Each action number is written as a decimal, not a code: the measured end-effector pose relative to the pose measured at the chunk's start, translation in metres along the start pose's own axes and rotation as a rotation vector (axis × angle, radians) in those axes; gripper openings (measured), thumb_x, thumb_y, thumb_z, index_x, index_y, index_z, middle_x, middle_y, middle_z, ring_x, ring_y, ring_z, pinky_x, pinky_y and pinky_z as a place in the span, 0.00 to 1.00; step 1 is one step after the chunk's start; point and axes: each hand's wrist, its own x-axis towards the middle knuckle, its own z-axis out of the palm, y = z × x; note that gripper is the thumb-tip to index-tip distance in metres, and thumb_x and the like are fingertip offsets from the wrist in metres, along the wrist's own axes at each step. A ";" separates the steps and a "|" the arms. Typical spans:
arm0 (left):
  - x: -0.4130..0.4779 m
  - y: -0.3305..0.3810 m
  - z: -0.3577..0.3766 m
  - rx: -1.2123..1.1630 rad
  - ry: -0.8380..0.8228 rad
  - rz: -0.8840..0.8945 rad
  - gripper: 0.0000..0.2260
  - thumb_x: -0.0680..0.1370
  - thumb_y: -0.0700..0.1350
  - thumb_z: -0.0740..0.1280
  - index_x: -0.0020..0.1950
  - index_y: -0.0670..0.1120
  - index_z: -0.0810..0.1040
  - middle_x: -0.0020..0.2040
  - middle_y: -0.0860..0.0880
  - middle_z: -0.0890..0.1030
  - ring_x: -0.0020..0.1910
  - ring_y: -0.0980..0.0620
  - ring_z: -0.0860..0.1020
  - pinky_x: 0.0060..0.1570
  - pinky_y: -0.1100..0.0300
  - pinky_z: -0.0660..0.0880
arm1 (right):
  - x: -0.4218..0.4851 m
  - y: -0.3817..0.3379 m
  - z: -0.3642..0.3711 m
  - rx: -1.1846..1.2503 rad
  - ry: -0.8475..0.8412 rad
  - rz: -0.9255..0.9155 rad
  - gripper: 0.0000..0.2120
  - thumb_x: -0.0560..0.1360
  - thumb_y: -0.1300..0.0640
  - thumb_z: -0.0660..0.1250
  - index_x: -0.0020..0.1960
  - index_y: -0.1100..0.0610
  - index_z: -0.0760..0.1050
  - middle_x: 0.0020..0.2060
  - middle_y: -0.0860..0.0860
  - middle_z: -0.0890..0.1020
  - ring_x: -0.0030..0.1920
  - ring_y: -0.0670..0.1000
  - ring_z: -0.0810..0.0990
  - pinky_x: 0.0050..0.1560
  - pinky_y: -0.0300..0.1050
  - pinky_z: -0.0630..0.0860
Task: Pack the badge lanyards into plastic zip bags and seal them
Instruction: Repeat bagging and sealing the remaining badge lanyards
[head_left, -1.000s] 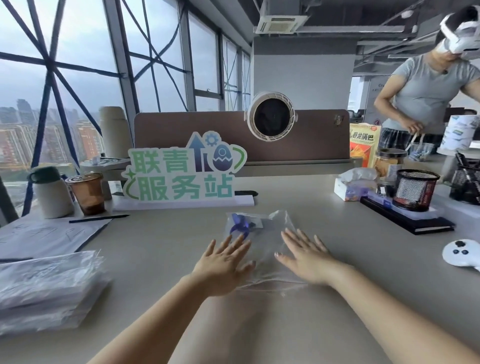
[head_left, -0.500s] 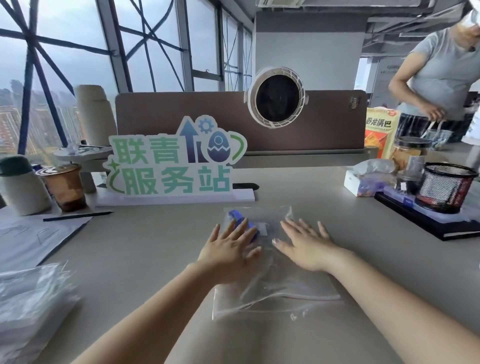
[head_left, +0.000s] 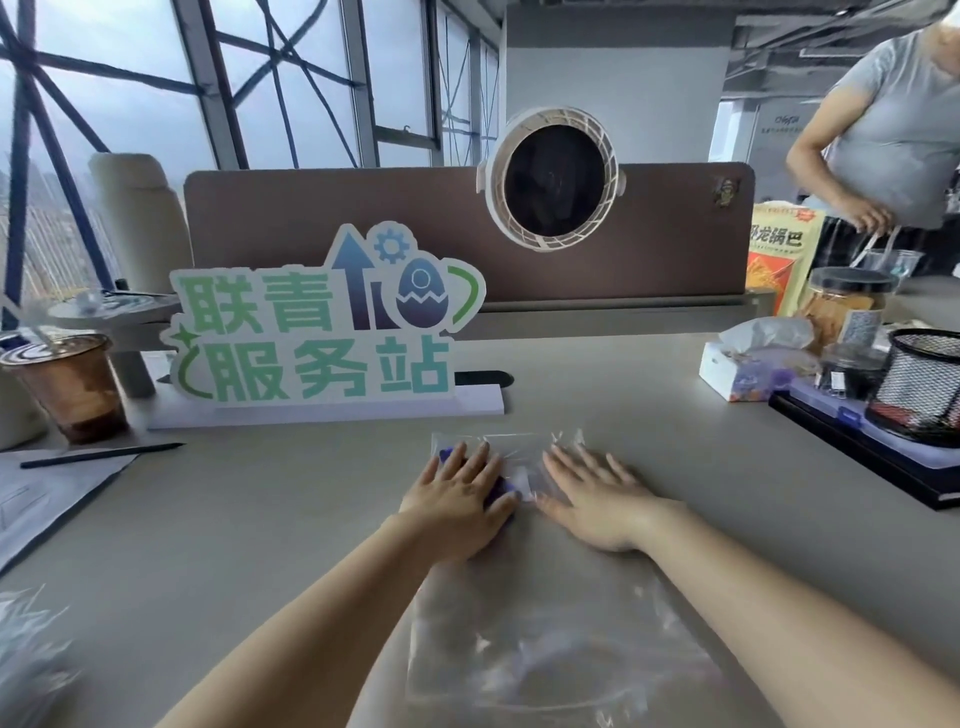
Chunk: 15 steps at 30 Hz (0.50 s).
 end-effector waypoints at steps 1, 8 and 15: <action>0.002 -0.001 0.002 -0.021 -0.013 0.000 0.28 0.80 0.63 0.43 0.77 0.54 0.45 0.78 0.53 0.42 0.76 0.52 0.39 0.74 0.52 0.38 | 0.002 0.002 0.002 0.002 -0.015 0.004 0.34 0.77 0.34 0.40 0.76 0.49 0.36 0.75 0.43 0.37 0.75 0.47 0.34 0.74 0.52 0.35; 0.020 -0.006 -0.003 -0.028 -0.031 0.013 0.26 0.80 0.62 0.44 0.77 0.58 0.45 0.78 0.54 0.42 0.76 0.51 0.40 0.74 0.53 0.39 | 0.022 0.002 -0.001 0.025 0.039 -0.035 0.30 0.78 0.36 0.41 0.76 0.46 0.38 0.76 0.42 0.39 0.75 0.45 0.36 0.74 0.52 0.35; 0.028 -0.017 -0.002 -0.065 0.040 -0.009 0.26 0.80 0.63 0.43 0.77 0.58 0.45 0.78 0.54 0.42 0.76 0.52 0.39 0.74 0.52 0.39 | 0.029 0.000 -0.002 0.047 0.077 -0.033 0.30 0.79 0.38 0.41 0.77 0.47 0.40 0.76 0.43 0.40 0.76 0.46 0.37 0.75 0.50 0.36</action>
